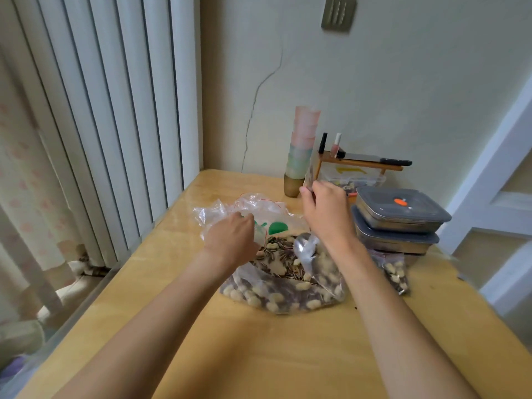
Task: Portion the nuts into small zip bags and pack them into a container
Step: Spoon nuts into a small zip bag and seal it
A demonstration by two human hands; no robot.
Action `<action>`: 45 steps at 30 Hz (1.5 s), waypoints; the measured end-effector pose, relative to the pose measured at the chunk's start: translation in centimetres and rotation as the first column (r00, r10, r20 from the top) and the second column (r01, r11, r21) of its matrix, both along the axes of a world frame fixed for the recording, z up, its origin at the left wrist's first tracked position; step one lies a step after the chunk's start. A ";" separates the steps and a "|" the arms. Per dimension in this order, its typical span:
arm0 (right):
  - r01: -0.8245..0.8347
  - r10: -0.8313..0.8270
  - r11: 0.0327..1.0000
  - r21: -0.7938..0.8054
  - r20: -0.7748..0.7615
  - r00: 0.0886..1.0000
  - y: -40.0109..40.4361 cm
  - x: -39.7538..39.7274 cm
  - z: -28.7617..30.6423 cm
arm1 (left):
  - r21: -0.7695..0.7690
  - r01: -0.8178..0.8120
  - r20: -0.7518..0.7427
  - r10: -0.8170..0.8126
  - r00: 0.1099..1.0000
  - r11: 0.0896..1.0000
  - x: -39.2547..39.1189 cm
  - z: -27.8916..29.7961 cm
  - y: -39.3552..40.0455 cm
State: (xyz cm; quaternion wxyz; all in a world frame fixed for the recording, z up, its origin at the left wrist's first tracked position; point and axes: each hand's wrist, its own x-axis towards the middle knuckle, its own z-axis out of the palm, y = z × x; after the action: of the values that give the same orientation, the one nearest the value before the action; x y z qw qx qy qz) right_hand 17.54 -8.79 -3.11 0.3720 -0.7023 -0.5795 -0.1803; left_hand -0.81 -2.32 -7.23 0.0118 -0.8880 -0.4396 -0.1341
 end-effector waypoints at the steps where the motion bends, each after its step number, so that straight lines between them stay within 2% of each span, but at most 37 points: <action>1: 0.025 -0.025 1.000 -0.002 0.041 0.999 -0.2 0.1 0.2 | 0.060 -0.008 0.029 0.006 1.000 0.998 0.2 0.4 -0.3; 3: 0.056 -0.058 0.998 0.026 0.080 0.995 -0.5 0.2 0.5 | 0.138 -0.010 0.097 -0.003 0.995 0.990 0.5 1.2 -0.5; 5: 0.057 -0.061 0.996 0.064 0.059 0.996 -0.6 0.3 0.5 | 0.107 0.026 0.101 -0.037 0.994 0.994 0.8 1.4 -0.5; 9: 0.015 -0.016 0.998 0.065 0.015 1.000 -0.3 0.3 -0.7 | -0.225 0.146 -0.041 -0.160 0.986 0.963 1.4 -0.1 -0.3; 11: -0.007 0.006 0.995 0.098 0.012 1.000 -0.2 0.4 -1.4 | -0.286 0.145 -0.043 -0.164 0.986 0.947 1.5 -1.3 -0.4; 16: -0.029 0.017 0.987 0.158 0.079 0.997 -0.2 0.4 -2.4 | -0.147 -0.066 0.030 0.071 0.997 0.987 1.2 -2.3 -0.9; 19: -0.054 0.037 0.981 0.186 0.092 0.995 -0.2 0.4 -2.8 | -0.071 -0.148 0.170 0.158 0.973 0.986 1.4 -1.2 -1.6; 23: -0.065 0.045 0.958 0.279 0.080 0.996 0.0 0.2 -3.1 | 0.020 -0.138 0.287 0.127 0.949 0.990 2.0 0.2 -1.7; 26: -0.108 0.097 0.942 0.319 0.050 0.994 0.3 -0.3 -3.4 | 0.061 -0.091 0.293 0.069 0.954 0.994 2.4 0.6 -1.1; 30: -0.178 0.156 0.931 0.317 0.094 0.983 0.7 -0.8 -4.1 | 0.108 -0.042 0.287 0.010 0.958 0.993 2.5 1.2 -0.8; 36: -0.189 0.120 0.926 0.328 0.221 0.968 0.4 -0.7 -4.6 | 0.074 -0.020 0.331 -0.006 0.944 0.997 2.2 2.1 -0.7; 42: -0.164 0.108 0.907 0.388 0.162 0.981 0.3 -0.5 -4.8 | -0.020 -0.049 0.266 0.052 0.962 0.999 1.0 1.4 1.0; 45: -0.211 0.171 0.928 0.307 0.152 0.974 0.3 -0.9 -4.2 | -0.087 -0.028 0.245 0.049 0.968 0.996 0.7 0.9 1.4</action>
State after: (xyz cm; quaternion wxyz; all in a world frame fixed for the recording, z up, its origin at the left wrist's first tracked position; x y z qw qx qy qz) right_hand 16.66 -8.45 -7.31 0.4609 -0.5601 -0.6297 -0.2781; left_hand -0.15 -0.91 -6.31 -0.0771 -0.8555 -0.4600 -0.2248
